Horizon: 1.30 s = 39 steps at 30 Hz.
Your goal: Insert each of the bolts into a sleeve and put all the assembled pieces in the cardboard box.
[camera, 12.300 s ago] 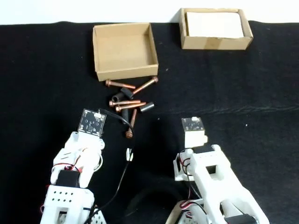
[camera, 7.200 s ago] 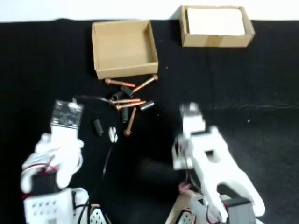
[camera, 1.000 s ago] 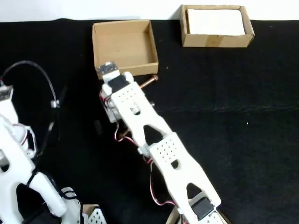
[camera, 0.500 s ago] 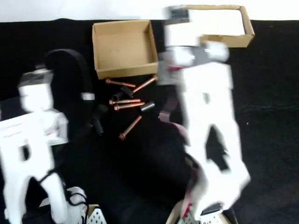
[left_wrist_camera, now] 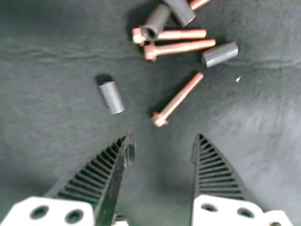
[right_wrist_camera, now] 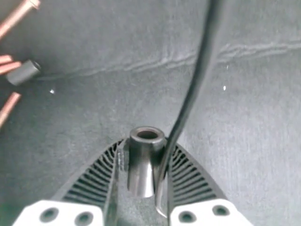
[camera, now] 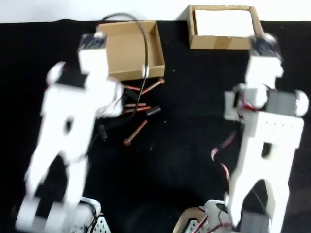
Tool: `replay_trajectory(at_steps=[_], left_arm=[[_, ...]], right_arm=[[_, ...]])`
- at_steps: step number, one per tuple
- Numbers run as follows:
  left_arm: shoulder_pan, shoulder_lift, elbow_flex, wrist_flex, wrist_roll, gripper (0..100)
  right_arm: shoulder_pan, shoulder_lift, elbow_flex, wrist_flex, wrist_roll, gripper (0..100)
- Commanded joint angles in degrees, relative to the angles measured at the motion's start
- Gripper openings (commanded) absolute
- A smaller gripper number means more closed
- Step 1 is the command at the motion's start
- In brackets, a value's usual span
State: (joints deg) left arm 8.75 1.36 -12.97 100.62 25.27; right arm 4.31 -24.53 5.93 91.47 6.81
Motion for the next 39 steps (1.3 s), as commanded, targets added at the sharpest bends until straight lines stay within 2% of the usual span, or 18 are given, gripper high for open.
replay_trajectory(at_steps=[1, 5, 9, 16, 23, 32, 34, 39], left_arm=[[5.58, 7.08, -11.74, 0.0, 1.23, 21], [12.53, 14.37, -24.92, -2.81, -12.04, 21], [12.62, 25.8, -35.03, -6.77, -22.24, 21], [10.15, 45.85, -52.88, -6.68, -31.3, 20], [6.55, 59.91, -64.57, -9.49, -33.14, 21], [5.41, 67.03, -64.84, -20.48, -32.79, 20], [5.76, 67.91, -64.84, -23.21, -30.68, 20], [5.93, 70.2, -64.75, -24.18, -29.36, 20]], right_arm=[[1.19, -5.67, 10.86, -6.64, 0.44, 0.8], [2.15, -9.36, 25.45, -18.68, 0.18, 0.8], [2.07, -12.0, 37.49, -29.32, 0.09, 0.8], [2.07, -13.49, 47.69, -37.67, 0.09, 0.8], [2.07, -13.49, 50.42, -38.11, 0.09, 0.8], [2.07, -13.23, 50.59, -37.85, 0.09, 0.8], [2.07, -13.14, 50.59, -37.85, 0.09, 0.8], [2.07, -13.14, 50.59, -37.85, 0.09, 0.8]])
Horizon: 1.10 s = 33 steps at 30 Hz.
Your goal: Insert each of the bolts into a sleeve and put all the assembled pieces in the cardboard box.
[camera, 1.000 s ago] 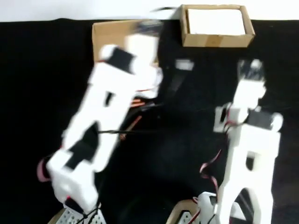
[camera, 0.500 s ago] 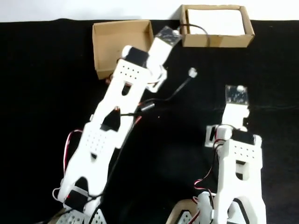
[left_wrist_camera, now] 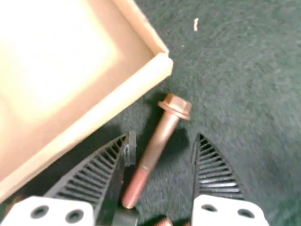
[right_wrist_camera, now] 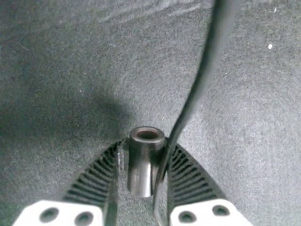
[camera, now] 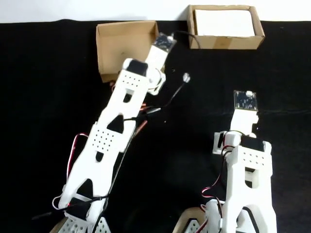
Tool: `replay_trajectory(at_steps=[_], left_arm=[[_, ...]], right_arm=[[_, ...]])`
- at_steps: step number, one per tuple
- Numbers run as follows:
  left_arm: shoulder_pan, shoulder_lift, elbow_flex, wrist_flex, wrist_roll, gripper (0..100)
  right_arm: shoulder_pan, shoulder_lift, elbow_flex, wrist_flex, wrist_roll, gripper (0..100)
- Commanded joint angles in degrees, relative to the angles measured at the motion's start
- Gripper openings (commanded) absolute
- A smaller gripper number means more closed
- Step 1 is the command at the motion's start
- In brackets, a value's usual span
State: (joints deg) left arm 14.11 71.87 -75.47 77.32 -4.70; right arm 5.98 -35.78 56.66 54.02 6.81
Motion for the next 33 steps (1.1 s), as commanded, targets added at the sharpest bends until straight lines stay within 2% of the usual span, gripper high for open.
replay_trajectory(at_steps=[1, 6, 13, 22, 27, 33], left_arm=[[0.48, 0.04, -2.24, -0.88, 0.62, 20], [0.4, 0.57, -2.42, 1.58, 0.44, 17], [1.71, 0.13, -2.77, 7.56, -3.52, 0], [5.76, -9.63, -8.31, 23.82, -3.69, 1], [6.37, -13.49, -1.1, 24.35, -3.69, 1], [6.11, -11.3, 1.89, 24.35, -3.69, 1]], right_arm=[[0.4, -1.89, -0.13, -0.4, 0.09, 0.8], [0.4, -1.89, -0.13, -0.4, 0.09, 0.8], [0.4, -2.07, -0.13, -0.31, 0.09, 0.8], [0.4, -2.24, -0.13, -0.31, 0.09, 0.8], [0.4, -2.24, -0.13, -0.22, 0.09, 0.8], [0.4, -2.07, -0.13, -0.22, 0.09, 0.8]])
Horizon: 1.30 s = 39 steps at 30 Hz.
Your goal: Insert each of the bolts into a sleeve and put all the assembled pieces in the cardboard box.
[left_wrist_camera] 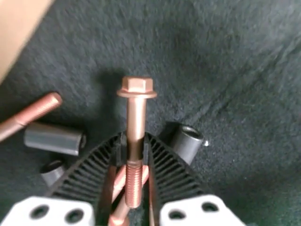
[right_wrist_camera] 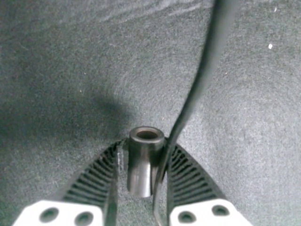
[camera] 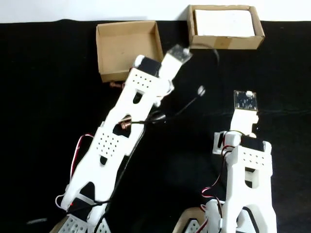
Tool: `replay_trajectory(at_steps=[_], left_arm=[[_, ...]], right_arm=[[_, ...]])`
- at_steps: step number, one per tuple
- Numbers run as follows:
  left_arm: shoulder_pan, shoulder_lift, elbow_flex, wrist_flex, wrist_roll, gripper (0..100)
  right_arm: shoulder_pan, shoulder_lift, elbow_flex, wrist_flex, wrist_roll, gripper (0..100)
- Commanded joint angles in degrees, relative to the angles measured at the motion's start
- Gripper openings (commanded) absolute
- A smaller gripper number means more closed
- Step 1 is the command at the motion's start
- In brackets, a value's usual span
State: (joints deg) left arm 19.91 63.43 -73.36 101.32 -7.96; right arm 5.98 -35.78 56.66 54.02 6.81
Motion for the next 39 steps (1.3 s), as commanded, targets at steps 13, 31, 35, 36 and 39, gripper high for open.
replay_trajectory(at_steps=[13, 31, 35, 36, 39], left_arm=[[0.22, 4.62, -0.66, -3.69, -0.18, 26], [0.57, 4.88, -0.13, -12.22, -0.18, 10], [0.48, 4.35, -0.66, -12.22, -0.18, 0], [0.4, 4.26, -0.75, -12.13, -0.18, 1], [0.48, 3.21, -1.63, -9.93, -0.18, 1]], right_arm=[[0.48, -1.8, -0.04, -0.22, 0.09, 0.8], [0.48, -1.8, -0.04, -0.22, 0.09, 0.8], [0.48, -2.24, -0.04, -0.22, 0.09, 0.8], [0.48, -2.33, -0.22, -0.22, 0.09, 0.8], [0.48, -2.33, -0.75, 0.84, 0.09, 0.8]])
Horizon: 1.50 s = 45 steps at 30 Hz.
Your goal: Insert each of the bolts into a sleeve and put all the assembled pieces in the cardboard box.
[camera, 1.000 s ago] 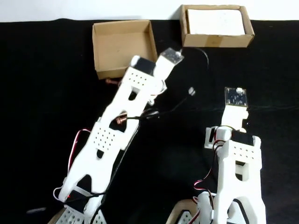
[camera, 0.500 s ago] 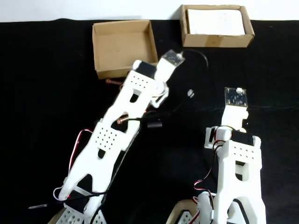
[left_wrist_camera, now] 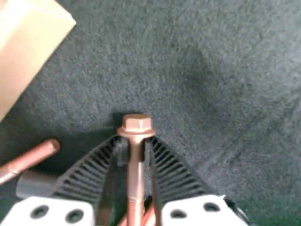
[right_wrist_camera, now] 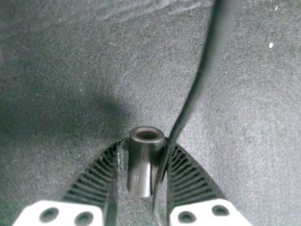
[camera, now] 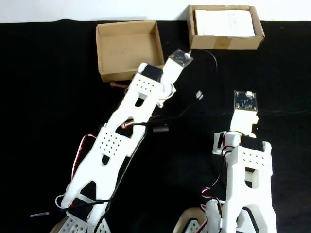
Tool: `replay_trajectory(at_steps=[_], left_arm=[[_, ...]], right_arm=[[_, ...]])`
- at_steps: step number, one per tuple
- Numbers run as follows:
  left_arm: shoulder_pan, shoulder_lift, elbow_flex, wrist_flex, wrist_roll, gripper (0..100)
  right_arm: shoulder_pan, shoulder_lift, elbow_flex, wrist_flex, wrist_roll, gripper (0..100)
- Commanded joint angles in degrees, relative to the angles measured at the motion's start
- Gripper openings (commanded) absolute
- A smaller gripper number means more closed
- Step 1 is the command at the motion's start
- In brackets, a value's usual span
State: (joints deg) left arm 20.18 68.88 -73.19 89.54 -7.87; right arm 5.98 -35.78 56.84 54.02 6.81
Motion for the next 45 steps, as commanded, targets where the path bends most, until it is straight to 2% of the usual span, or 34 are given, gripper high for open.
replay_trajectory(at_steps=[1, 9, 16, 22, 28, 39, 45], left_arm=[[0.22, -2.95, -2.77, 3.43, -0.26, 1], [-0.48, -10.42, -14.29, 11.78, -0.18, 1], [-1.19, -24.04, -10.07, 12.04, -0.09, 1], [-1.1, -41.89, 3.91, 12.04, 3.08, 1], [-0.75, -61.58, 20.44, 11.78, 3.08, 1], [-0.75, -93.58, 42.24, 11.78, 3.08, 1], [-1.19, -111.52, 59.56, 9.41, 3.08, 1]], right_arm=[[0.48, -2.42, -1.63, 1.98, 0.09, 0.8], [0.48, -2.42, -15.34, 16.66, 0.09, 0.8], [0.22, -11.74, -25.98, 27.03, 0.53, 0.8], [0.13, -28.35, -24.75, 27.38, 0.53, 0.8], [0.13, -42.42, -18.07, 27.3, 0.53, 0.8], [0.13, -59.65, -3.21, 26.86, 0.53, 0.8], [0.04, -63.6, 0.75, 26.86, 0.18, 0.8]])
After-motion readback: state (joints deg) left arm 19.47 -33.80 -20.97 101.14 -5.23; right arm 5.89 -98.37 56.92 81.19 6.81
